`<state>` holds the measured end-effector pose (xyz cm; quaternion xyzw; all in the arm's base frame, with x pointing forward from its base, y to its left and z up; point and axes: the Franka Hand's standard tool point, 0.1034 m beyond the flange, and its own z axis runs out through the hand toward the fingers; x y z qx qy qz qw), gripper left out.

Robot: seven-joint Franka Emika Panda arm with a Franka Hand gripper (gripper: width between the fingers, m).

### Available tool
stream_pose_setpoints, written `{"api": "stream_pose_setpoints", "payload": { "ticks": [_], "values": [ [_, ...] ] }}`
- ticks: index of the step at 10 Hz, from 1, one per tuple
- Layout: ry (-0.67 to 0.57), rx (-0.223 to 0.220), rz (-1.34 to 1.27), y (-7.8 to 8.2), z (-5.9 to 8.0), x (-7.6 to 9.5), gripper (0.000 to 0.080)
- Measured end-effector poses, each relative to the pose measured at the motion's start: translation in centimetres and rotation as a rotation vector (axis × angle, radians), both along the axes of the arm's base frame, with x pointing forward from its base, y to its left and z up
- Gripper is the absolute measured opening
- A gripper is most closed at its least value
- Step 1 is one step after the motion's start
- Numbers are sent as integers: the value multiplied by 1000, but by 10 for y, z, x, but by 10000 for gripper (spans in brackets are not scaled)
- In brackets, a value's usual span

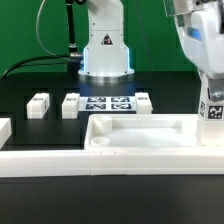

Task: Assemble desk

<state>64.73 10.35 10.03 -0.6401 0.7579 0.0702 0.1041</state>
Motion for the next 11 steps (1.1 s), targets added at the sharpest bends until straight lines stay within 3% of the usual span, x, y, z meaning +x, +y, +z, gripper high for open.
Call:
{"api": "stream_pose_setpoints", "payload": {
  "ticks": [5,6,7,8,9,11],
  "values": [
    [29,9,-169,-1,1,2,300],
    [30,9,-167,-1,0,2,372],
    [29,9,-166,-1,0,2,554],
    [26,9,-161,0,2,3,554],
    [1,14,-135,0,16,6,630],
    [-47,32,-120,-3,54,8,644]
  ]
}}
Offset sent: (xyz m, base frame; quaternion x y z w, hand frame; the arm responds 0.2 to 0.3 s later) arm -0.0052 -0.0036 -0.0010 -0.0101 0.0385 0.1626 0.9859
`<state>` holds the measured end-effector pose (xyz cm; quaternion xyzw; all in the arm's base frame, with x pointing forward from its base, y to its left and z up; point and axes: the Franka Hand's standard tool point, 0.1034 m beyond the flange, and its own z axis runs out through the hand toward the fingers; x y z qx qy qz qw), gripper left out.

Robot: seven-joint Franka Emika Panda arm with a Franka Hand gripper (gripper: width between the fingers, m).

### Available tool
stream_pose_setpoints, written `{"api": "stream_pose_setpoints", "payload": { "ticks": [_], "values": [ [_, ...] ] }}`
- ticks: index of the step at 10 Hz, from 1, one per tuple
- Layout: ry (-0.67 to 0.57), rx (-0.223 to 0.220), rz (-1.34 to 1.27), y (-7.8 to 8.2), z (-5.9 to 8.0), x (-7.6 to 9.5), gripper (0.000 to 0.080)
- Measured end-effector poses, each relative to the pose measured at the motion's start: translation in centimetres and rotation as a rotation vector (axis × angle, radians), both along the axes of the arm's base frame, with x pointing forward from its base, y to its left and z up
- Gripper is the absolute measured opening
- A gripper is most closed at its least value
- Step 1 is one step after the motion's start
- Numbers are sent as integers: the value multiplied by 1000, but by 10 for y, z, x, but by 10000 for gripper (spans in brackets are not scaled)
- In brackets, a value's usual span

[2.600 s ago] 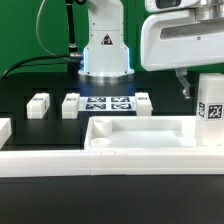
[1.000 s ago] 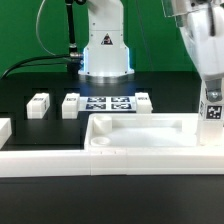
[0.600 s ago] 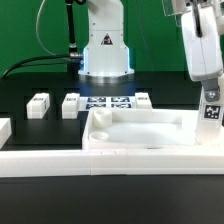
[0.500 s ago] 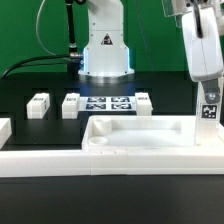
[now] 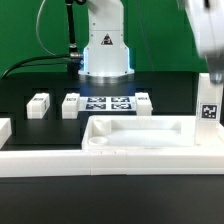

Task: Assemble desk

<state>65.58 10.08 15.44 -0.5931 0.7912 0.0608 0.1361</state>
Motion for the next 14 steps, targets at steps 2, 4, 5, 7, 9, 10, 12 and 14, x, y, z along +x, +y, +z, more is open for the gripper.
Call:
{"api": "stream_pose_setpoints", "payload": {
  "ticks": [2,4,5,7,9,10,12,14],
  "values": [
    [1,-1,2,0,0,1,648],
    [-1,-1,7,0,0,1,648],
    [-1,-1,8,0,0,1,648],
    [-6,-4,26,0,0,1,648],
    [-19,-8,63,4,4,0,648],
    [-41,-22,154,8,6,-6,648],
    [-68,-46,328,15,2,-27,648],
    [-83,-55,400,22,1,-31,648]
  ]
}}
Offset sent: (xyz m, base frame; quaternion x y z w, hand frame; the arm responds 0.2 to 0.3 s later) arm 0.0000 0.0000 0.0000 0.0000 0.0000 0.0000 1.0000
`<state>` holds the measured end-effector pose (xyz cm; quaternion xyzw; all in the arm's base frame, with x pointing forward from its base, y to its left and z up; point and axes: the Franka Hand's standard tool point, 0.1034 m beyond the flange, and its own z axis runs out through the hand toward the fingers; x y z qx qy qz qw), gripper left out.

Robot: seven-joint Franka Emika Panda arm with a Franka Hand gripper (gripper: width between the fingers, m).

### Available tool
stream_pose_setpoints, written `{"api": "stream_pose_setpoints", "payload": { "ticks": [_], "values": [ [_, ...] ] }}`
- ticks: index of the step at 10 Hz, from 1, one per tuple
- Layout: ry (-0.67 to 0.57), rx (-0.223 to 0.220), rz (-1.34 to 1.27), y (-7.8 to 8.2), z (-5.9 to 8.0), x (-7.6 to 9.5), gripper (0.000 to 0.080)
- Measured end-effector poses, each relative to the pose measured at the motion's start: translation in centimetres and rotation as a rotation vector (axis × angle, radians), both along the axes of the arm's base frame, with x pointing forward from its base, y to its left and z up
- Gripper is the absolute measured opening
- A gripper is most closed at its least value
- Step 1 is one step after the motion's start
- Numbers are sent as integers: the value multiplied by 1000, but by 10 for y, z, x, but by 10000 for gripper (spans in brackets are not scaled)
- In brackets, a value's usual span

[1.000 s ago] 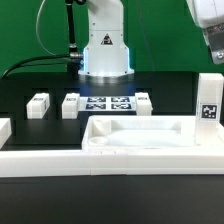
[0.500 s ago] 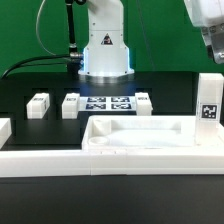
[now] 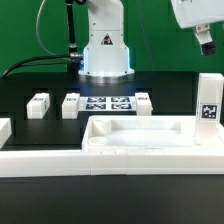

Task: Assemble desk

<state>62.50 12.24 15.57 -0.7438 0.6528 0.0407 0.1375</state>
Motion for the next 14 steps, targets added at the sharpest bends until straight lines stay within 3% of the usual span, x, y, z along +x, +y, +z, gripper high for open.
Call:
{"api": "stream_pose_setpoints", "payload": {
  "ticks": [4,5,8,9,14],
  "values": [
    [-60,-29,230,-1,-1,0,648],
    [-94,-48,330,-1,-5,-7,648],
    [-100,-90,617,-9,-34,-76,648],
    [-92,-96,686,-12,-44,-90,648],
    [-164,-137,972,-14,-46,-90,648]
  ]
}}
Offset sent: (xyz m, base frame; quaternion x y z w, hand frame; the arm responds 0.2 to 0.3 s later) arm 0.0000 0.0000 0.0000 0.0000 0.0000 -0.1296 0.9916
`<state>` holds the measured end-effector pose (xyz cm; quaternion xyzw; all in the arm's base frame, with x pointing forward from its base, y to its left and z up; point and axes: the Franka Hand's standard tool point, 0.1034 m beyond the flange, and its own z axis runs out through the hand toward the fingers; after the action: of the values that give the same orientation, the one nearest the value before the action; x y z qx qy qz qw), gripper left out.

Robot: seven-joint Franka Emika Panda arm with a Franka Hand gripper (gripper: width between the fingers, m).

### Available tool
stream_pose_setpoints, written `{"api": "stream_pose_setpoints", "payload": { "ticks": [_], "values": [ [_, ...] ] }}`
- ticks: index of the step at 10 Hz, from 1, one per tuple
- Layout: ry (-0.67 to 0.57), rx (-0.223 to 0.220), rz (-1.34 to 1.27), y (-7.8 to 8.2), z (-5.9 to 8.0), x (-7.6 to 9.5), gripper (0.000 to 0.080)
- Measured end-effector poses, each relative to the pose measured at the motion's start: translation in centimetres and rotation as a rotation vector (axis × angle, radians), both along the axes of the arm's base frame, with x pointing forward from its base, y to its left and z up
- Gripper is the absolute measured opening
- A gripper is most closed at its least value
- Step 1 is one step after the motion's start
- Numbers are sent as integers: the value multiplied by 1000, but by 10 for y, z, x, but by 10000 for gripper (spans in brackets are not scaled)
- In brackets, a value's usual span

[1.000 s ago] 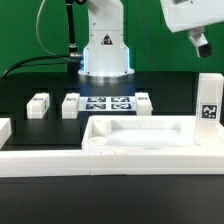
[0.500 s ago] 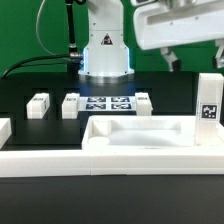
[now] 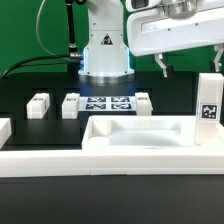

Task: Assemble desk

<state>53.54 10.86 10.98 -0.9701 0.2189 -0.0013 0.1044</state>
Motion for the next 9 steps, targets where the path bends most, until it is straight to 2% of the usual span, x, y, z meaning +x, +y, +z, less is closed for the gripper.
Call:
{"api": "stream_pose_setpoints", "payload": {
  "ticks": [1,2,3,5,6,7,8,9],
  "values": [
    [-13,-8,90,-4,-4,-3,648],
    [-6,-29,265,-24,-28,-24,648],
    [6,-37,370,-43,-41,-35,648],
    [1,-74,451,-62,-64,-50,648],
    [45,-50,437,-57,-62,-53,648],
    [34,-53,437,-57,-60,-47,648],
    [109,-26,441,-55,-63,-58,648],
    [297,-8,427,-58,-69,-74,648]
  ]
}}
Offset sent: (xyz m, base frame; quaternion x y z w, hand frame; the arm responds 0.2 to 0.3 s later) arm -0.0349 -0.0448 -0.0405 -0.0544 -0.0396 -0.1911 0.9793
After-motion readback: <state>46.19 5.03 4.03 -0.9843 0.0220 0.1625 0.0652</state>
